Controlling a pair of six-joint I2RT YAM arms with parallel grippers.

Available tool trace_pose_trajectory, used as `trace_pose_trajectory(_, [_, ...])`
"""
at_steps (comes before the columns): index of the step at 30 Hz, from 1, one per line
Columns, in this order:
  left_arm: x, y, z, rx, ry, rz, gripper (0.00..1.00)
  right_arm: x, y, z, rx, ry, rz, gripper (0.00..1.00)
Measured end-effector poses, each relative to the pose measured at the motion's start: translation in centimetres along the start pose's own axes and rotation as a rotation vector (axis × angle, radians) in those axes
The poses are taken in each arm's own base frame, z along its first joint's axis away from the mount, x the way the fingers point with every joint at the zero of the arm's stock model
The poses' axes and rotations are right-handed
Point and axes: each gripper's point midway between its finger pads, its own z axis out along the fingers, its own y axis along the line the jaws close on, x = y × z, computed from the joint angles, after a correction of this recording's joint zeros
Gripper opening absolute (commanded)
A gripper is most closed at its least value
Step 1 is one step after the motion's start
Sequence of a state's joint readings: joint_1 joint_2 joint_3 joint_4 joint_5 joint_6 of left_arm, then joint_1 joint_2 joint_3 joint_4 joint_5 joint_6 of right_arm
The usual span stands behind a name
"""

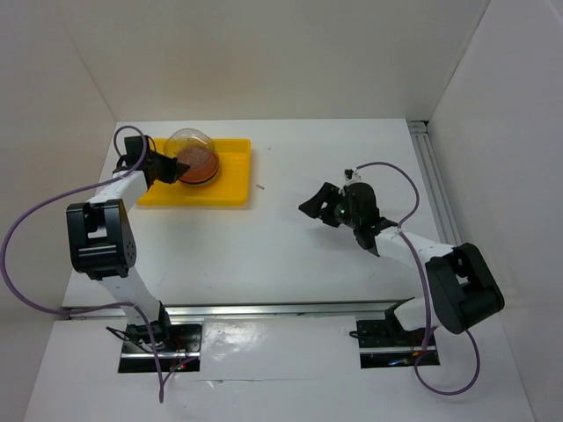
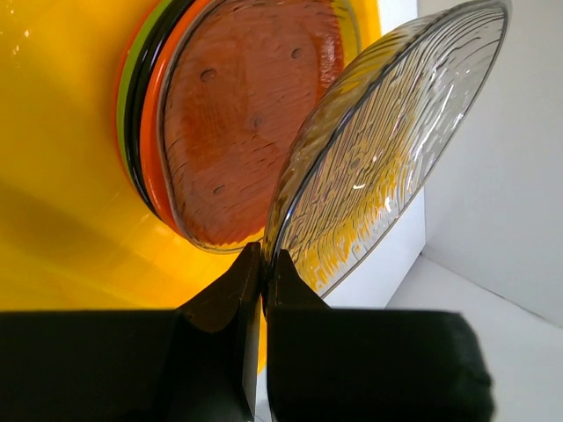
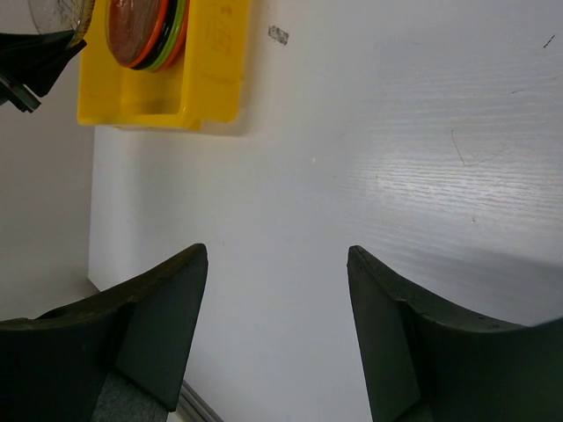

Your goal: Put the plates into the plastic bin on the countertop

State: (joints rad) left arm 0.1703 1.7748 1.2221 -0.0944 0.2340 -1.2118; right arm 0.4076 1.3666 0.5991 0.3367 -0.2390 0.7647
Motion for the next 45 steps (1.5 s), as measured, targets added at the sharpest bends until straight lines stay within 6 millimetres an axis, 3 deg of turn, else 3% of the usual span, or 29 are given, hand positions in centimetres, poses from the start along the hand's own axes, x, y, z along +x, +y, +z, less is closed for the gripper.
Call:
trace_pose_trajectory(4, [0.4, 0.4, 0.1, -0.015, 0.018, -0.012, 0.02, 0.0, -0.2, -0.2, 0.014, -0.005, 0.0, 0.72])
trace_pose_trajectory(5, [0.5, 0.5, 0.1, -0.02, 0.021, -0.019, 0.12, 0.0, -0.2, -0.3, 0.015, -0.008, -0.002, 0.72])
trace_pose_trajectory(13, [0.9, 0.3, 0.0, -0.017, 0.041, -0.034, 0.38, -0.2, -0.1, -0.5, 0.017, -0.015, -0.004, 0.72])
trace_pose_trajectory(15, [1.1, 0.1, 0.0, -0.01, 0.046, -0.029, 0.71, -0.2, -0.2, -0.5, 0.019, -0.015, -0.004, 0.72])
trace_pose_trajectory(16, [1.2, -0.1, 0.0, -0.003, 0.047, -0.03, 1.0, -0.2, -0.2, -0.6, 0.021, -0.015, -0.004, 0.72])
trace_pose_trajectory(27, [1.7, -0.8, 0.0, 0.018, 0.062, -0.04, 1.0, -0.7, 0.1, -1.2, 0.022, -0.035, -0.018, 0.72])
trace_pose_trajectory(33, [2.4, -1.3, -1.4, 0.038, 0.075, -0.027, 1.0, -0.7, 0.2, -1.5, 0.02, -0.037, -0.029, 0.73])
trace_pose_trajectory(35, [2.8, -2.1, -3.1, 0.049, 0.068, 0.017, 1.0, -0.6, 0.1, -1.7, 0.028, -0.029, -0.044, 0.77])
trace_pose_trajectory(37, [3.5, -3.5, -5.5, 0.079, 0.049, 0.111, 1.0, -0.6, 0.2, -2.0, 0.057, -0.006, -0.076, 1.0])
trace_pose_trajectory(38, [4.2, -4.5, -7.1, 0.102, 0.042, 0.167, 1.0, -0.7, 0.4, -2.1, 0.076, 0.003, -0.099, 1.0])
trace_pose_trajectory(42, [8.4, -8.8, -16.1, 0.273, 0.003, 0.461, 1.0, -2.9, 3.7, -3.4, 0.112, -0.013, -0.257, 1.0])
trace_pose_trajectory(45, [10.2, -9.7, -23.7, 0.411, -0.071, 0.652, 1.0, -5.1, 7.3, -6.0, 0.102, -0.08, -0.359, 1.0])
